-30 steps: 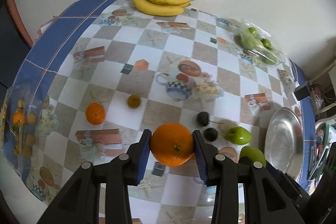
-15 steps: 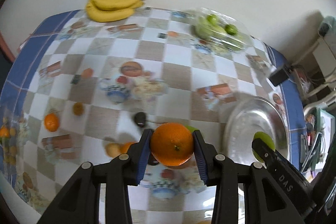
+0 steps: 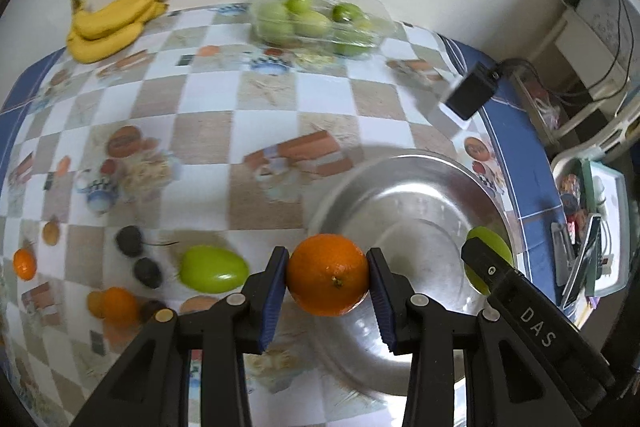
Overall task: Organize fruits
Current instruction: 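Carry the orange into the steel bowl with the left gripper while the right gripper drops the mango there, then withdraw both open grippers from the steel bowl back toward the fruit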
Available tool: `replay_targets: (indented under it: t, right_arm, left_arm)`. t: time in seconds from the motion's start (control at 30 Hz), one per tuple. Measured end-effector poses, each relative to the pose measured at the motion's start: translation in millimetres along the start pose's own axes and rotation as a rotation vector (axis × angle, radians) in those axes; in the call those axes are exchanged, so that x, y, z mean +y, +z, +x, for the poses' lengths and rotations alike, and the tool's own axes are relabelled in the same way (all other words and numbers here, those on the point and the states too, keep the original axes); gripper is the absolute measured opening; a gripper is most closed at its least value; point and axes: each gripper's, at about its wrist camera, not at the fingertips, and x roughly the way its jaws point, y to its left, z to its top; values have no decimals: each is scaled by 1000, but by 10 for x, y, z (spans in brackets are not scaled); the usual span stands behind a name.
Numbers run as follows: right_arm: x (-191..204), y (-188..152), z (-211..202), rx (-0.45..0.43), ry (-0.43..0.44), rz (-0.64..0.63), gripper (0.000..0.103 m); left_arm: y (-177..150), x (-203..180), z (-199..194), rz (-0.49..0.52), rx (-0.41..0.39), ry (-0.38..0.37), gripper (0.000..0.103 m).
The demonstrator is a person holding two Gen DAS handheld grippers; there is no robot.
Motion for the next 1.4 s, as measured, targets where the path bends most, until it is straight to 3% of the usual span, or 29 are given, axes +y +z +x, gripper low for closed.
replay_targets:
  t: [0.77,1.1,1.4]
  right_arm:
    - [-270,15,380,69,-109,37,48]
    - [-270,26,374,66,-115,34,48]
    - [-226,96,151,3,-101,22,51]
  left_arm:
    - [-172,-264,595,72,102,40,42]
    - [-174,-303,603,86,102,47,44]
    - [-116,-346,389,100,50,31,55]
